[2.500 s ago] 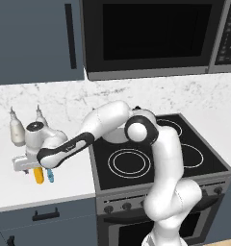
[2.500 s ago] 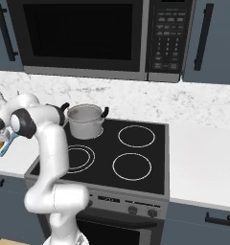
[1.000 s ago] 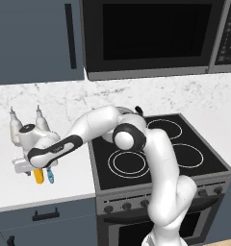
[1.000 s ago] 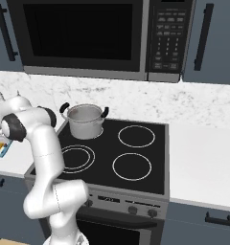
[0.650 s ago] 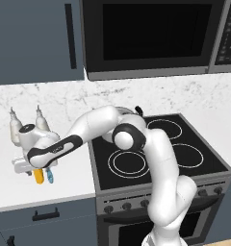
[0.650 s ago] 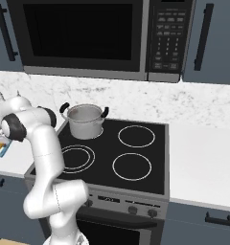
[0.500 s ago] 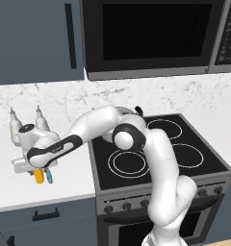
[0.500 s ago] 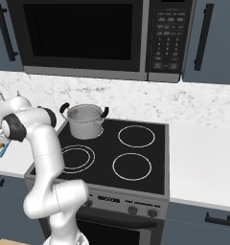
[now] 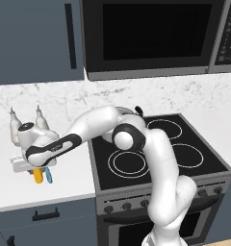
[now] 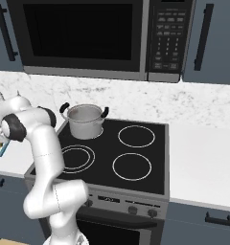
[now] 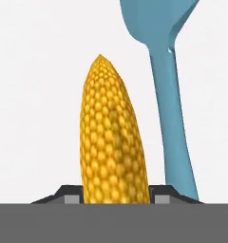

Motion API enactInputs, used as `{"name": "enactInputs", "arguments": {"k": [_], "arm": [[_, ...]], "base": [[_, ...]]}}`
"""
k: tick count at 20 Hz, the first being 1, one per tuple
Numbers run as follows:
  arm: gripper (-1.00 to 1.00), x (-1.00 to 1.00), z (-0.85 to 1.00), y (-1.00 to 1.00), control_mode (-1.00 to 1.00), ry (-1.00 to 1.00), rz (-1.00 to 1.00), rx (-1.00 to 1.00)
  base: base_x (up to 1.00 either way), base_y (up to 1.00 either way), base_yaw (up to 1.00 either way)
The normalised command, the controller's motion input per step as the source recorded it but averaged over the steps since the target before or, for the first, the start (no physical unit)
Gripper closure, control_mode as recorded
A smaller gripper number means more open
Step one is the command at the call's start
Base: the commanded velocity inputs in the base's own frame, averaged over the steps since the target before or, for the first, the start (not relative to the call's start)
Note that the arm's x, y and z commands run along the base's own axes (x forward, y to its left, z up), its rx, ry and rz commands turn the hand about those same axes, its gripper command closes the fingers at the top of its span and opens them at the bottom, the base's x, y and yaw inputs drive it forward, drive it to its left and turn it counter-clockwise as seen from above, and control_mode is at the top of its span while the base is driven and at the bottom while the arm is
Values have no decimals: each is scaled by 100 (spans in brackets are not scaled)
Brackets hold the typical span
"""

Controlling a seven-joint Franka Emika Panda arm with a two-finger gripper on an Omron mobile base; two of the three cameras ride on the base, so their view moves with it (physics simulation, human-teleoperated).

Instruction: Put the sweet potato and corn in the pot. Retrieve the spatula and lightly stir the vegetables in the pot.

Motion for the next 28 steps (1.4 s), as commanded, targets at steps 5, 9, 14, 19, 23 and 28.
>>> {"name": "enactInputs", "arguments": {"k": [5,9,14,19,23,28], "arm": [[100,-17,24,-5,-100,0,1,4],[100,-33,32,-30,-100,0,0,0],[100,-27,31,-76,-100,3,0,1],[100,-1,0,-58,-100,0,0,0],[100,-1,38,-46,-100,-6,1,0],[100,0,74,-55,-100,-8,0,0]], "base": [[0,0,0],[0,0,0],[0,0,0],[0,0,0],[0,0,0],[0,0,0]]}}
